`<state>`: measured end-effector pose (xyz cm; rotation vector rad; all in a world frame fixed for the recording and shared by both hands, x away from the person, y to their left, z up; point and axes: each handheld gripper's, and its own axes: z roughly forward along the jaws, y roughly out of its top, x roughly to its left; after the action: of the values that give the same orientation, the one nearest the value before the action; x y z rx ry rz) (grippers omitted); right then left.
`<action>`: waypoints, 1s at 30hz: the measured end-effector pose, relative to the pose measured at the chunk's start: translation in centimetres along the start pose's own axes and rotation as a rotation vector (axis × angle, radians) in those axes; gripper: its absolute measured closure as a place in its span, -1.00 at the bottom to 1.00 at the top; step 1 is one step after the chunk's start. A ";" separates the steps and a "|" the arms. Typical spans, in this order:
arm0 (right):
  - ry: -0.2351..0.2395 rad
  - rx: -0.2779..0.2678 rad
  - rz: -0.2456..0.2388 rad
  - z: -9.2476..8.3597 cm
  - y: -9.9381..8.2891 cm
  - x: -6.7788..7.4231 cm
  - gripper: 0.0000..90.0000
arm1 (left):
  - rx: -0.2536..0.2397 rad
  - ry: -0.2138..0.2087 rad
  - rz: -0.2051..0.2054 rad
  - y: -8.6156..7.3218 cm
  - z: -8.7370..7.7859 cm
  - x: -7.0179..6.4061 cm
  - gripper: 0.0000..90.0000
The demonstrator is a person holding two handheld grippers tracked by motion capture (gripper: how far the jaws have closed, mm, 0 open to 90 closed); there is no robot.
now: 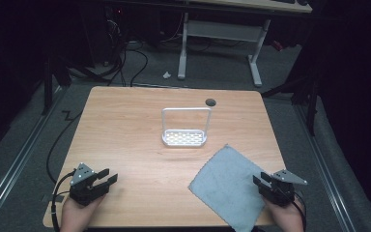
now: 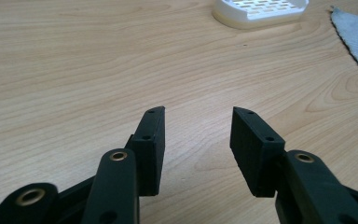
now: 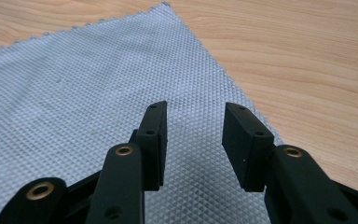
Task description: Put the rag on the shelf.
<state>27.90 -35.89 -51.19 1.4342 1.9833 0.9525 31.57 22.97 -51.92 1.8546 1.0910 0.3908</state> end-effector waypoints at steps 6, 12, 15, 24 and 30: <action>0.045 -0.004 -0.027 -0.2 0.2 0.6 0.41 | -0.002 -0.004 -0.002 -0.2 0.1 -0.4 0.23; 0.062 -0.003 -0.057 -0.7 0.1 1.4 0.48 | -0.020 -0.014 -0.002 0.1 0.4 -0.6 0.23; 0.068 0.010 -0.074 -1.2 -0.2 1.6 0.69 | -0.030 -0.025 -0.004 0.4 0.5 -0.8 0.23; 0.105 0.129 -0.130 -2.0 -2.2 2.2 1.00 | -0.037 -0.064 0.014 1.5 1.7 -1.4 0.21; 0.145 0.145 -0.165 -1.7 -2.4 3.3 1.00 | -0.044 -0.073 0.020 1.7 1.9 -1.7 0.21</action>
<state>24.13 -33.64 -52.00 1.2827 2.2792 0.8761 32.78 20.21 -51.20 1.8286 1.0077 0.3535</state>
